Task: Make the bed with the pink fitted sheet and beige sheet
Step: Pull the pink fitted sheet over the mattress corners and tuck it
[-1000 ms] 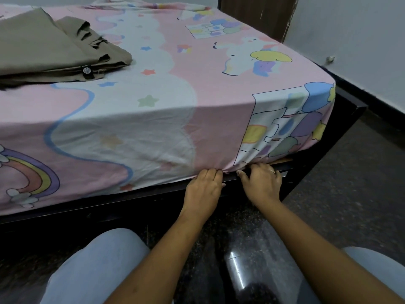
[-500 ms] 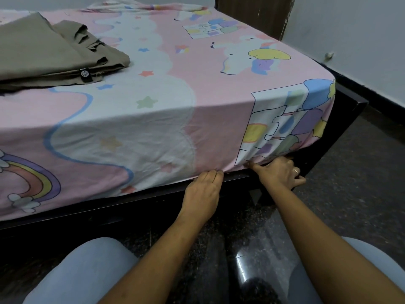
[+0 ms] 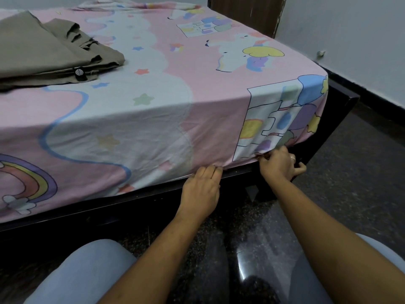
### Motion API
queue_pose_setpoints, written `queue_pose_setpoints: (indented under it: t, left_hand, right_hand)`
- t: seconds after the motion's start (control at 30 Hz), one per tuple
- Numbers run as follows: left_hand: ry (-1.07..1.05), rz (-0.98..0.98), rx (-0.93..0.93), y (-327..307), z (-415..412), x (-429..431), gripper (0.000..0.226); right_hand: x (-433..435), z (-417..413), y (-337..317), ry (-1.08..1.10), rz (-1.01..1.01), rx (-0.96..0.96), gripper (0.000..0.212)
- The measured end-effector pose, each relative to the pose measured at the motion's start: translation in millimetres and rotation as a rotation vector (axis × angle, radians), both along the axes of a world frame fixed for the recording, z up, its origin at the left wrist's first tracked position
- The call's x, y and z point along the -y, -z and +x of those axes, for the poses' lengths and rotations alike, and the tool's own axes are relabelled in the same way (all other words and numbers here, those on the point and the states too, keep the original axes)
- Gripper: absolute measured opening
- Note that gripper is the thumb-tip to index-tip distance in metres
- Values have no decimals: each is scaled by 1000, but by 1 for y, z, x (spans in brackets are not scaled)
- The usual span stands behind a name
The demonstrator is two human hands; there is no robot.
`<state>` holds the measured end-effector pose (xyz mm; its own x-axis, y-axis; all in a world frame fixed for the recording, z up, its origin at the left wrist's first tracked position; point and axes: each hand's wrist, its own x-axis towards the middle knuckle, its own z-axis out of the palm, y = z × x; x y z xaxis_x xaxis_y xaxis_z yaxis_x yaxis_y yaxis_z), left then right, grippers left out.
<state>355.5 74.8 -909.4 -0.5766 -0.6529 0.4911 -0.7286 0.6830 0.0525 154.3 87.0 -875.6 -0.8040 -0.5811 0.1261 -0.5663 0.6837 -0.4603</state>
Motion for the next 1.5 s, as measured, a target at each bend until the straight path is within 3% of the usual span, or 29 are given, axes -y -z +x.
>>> queue_pose_setpoints:
  t: [0.53, 0.73, 0.83, 1.0, 1.23, 1.4, 1.5]
  left_hand:
    - [-177, 52, 99, -4, 47, -7, 43]
    - [-152, 22, 64, 1, 47, -5, 52]
    - [-155, 12, 50, 4, 47, -3, 53]
    - [-149, -5, 23, 6, 44, 0, 53]
    - [-115, -45, 76, 14, 39, 1, 64]
    - [-160, -22, 102, 17, 29, -2, 66]
    - [-153, -2, 110, 18, 25, -2, 68]
  right_hand:
    - [7, -1, 4, 64, 21, -10, 16]
    - [0, 12, -1, 71, 84, -144, 22]
    - [-8, 39, 1, -67, 96, -283, 24]
    - [-10, 89, 25, -542, 7, -385, 26]
    - [-14, 81, 32, -717, 197, -362, 73]
    - [-2, 65, 19, -844, 355, -373, 95]
    - [8, 55, 5, -867, 397, -239, 80]
